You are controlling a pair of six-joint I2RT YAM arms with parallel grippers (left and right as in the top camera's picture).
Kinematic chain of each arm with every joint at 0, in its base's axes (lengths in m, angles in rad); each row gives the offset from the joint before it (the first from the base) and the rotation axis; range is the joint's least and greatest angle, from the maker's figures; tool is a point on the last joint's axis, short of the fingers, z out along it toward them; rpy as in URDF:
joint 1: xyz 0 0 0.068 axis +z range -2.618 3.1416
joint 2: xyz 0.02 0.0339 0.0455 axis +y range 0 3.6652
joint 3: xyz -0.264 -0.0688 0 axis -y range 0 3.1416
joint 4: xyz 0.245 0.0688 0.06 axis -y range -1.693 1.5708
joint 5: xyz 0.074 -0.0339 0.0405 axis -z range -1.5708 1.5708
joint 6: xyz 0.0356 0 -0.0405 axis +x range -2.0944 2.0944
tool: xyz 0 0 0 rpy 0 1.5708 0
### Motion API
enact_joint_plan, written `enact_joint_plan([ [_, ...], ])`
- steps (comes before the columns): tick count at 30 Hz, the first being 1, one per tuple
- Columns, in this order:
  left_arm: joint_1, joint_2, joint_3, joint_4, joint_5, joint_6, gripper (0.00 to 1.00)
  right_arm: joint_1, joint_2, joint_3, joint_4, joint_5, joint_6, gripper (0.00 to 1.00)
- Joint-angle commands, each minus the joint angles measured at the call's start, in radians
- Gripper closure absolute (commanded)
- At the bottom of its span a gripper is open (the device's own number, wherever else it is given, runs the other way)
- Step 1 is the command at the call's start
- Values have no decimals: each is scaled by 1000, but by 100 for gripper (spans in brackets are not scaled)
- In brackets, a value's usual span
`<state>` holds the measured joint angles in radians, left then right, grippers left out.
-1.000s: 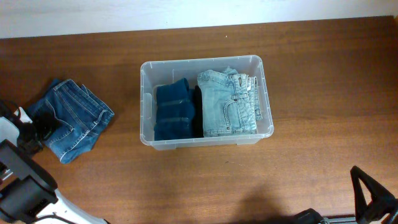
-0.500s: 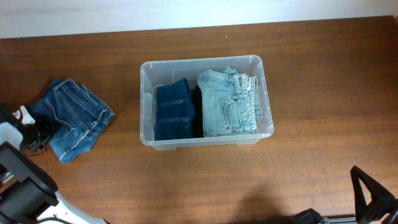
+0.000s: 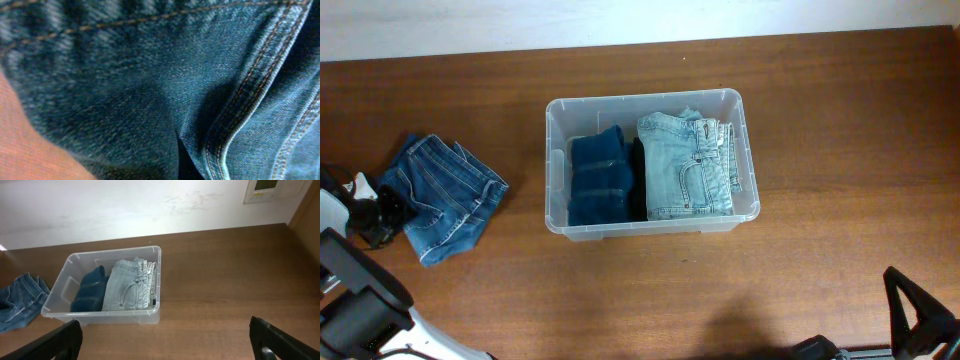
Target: Pack container
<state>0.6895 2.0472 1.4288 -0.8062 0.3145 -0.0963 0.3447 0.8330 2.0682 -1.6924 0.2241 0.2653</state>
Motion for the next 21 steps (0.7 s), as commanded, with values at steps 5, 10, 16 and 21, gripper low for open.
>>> enact_joint_plan([
  [5,-6,-169,63,-71,-3,-82,99,1,-4,0,-6,16,5,1],
  [10,-31,-312,85,-75,-3,-113,100,1,-4,0,-6,16,5,1],
  [16,-150,-493,160,-103,-3,-113,99,1,-4,0,-6,16,5,1],
  [21,-276,-546,269,-140,-3,-116,100,1,-4,0,-6,16,5,1],
])
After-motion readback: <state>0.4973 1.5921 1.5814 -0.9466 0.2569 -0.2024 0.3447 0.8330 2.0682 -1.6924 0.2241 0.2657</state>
